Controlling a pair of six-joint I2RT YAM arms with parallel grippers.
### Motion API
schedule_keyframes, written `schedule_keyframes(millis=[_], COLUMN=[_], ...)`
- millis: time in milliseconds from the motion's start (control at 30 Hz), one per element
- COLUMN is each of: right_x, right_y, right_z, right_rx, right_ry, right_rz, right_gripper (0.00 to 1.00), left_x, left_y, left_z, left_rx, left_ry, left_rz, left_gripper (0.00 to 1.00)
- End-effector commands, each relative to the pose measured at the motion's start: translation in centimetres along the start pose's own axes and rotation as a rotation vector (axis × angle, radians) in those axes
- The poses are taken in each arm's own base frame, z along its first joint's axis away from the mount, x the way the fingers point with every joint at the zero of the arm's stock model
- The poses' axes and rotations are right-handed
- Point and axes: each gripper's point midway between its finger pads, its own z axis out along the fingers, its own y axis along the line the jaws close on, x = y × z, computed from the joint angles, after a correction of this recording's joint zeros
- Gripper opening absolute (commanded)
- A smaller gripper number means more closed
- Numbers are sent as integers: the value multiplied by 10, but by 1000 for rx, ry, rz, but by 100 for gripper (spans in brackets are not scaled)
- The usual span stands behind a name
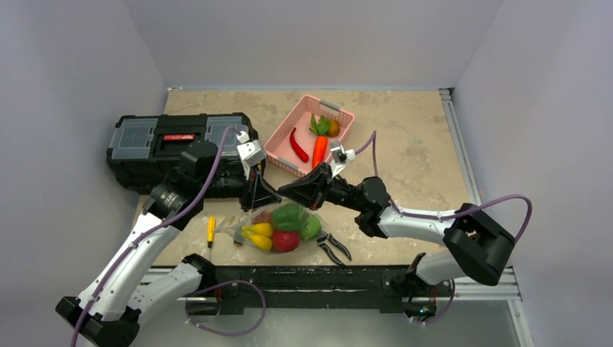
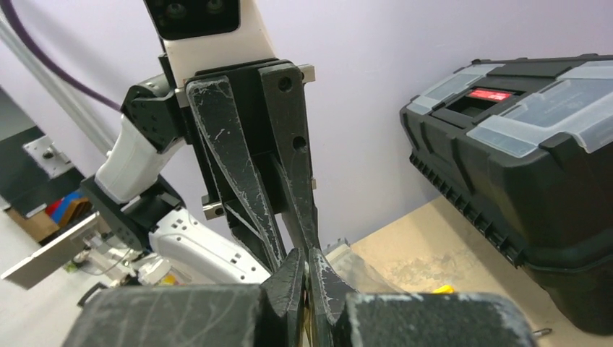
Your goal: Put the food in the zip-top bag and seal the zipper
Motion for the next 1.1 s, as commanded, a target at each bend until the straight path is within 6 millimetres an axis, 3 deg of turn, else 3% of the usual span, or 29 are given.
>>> schedule_keyframes(millis=[0,67,200,533,700,800,900,1000,1067], right_x=[-12,-14,-28,-41,-43,-40,-36,-37,-37], right_y=[-15,-33,-52,-64,-61,-50,-37,-39,-35], right_z=[-6,-17,-29,-48,-57,-49,-39,-36,-35], right_rx=[140,301,441,545,562,518,460,501,487], right_ry=[-114,-159,-210,-247,-229,-126,-2,103,173], right_rz=[-52,-110,-217,-284,-309,-380,-444,-469,-484], right_gripper=[0,0,0,0,0,0,0,0,9], left_x=[-17,-16,-9,7,21,22,13,-1,-10], left_y=[-5,-3,2,4,2,1,-1,-2,-3], left_z=[-2,-2,1,-9,-17,-21,-22,-21,-20], left_rx=[13,2,-9,-55,-70,-73,-68,-63,-47], left_ry=[-62,-52,-11,64,105,102,78,60,55], left_rz=[34,20,-23,-19,-7,11,41,60,102], left_gripper=[0,0,0,0,0,0,0,0,0])
